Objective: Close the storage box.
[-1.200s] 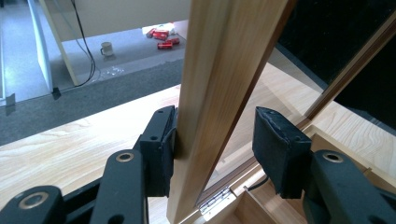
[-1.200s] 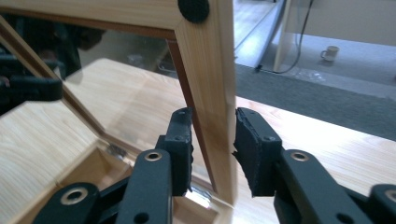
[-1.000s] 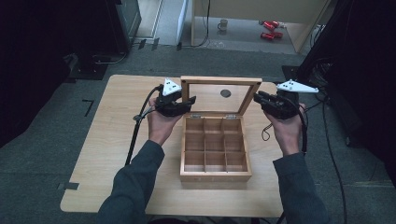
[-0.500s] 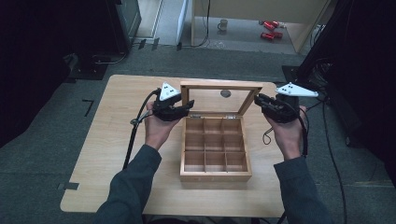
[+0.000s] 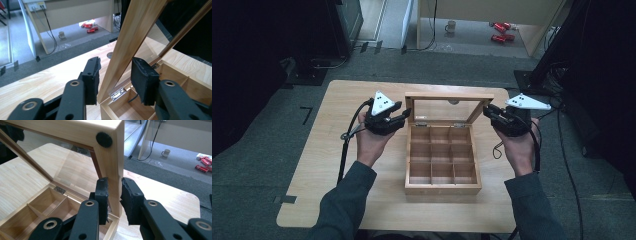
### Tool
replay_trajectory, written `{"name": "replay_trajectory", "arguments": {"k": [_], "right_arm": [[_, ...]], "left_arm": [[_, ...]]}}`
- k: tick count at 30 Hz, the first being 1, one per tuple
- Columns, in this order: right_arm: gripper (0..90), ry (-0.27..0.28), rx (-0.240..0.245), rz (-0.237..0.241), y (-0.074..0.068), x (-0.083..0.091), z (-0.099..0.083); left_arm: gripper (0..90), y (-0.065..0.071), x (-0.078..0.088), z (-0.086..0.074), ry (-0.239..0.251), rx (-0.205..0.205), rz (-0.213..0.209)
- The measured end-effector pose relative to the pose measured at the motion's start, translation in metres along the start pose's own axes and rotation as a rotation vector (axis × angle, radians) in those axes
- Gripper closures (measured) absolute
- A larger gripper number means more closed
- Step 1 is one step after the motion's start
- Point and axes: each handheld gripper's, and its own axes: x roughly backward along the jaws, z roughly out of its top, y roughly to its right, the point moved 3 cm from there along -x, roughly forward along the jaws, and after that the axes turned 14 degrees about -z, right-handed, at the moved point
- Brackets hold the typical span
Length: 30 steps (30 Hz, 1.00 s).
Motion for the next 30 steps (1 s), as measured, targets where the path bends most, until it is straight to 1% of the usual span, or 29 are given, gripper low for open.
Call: {"name": "replay_trajectory", "arguments": {"k": [2, 4, 8, 11, 19, 25, 28, 30], "right_arm": [[75.6, 0.001, 0.003, 0.001, -0.002, 0.002, -0.002], [75.4, 0.003, -0.001, 0.0, -0.003, 0.004, -0.003], [75.4, 0.011, -0.02, 0.005, -0.004, 0.007, -0.007], [75.3, 0.012, -0.024, 0.009, -0.004, 0.009, -0.01], [75.3, 0.015, -0.023, 0.011, -0.006, 0.015, -0.016], [75.2, 0.016, -0.023, 0.016, -0.008, 0.02, -0.021], [75.1, 0.016, -0.025, 0.018, -0.008, 0.022, -0.023], [75.1, 0.017, -0.027, 0.025, -0.009, 0.023, -0.026]], "left_arm": [[60.8, 0.003, 0.004, 0.001, 0.001, -0.017, 0.006], [61.0, 0.004, 0.006, 0.002, -0.001, -0.024, 0.008], [62.6, 0.007, 0.008, 0.0, -0.012, -0.039, 0.001], [63.4, 0.01, 0.009, -0.001, -0.014, -0.048, -0.004], [64.0, 0.015, 0.012, -0.004, -0.008, -0.051, -0.018], [63.6, 0.02, 0.016, -0.008, -0.007, -0.058, -0.025], [63.6, 0.021, 0.017, -0.011, 0.001, -0.058, -0.027], [63.5, 0.021, 0.019, -0.015, 0.006, -0.046, -0.032]]}}
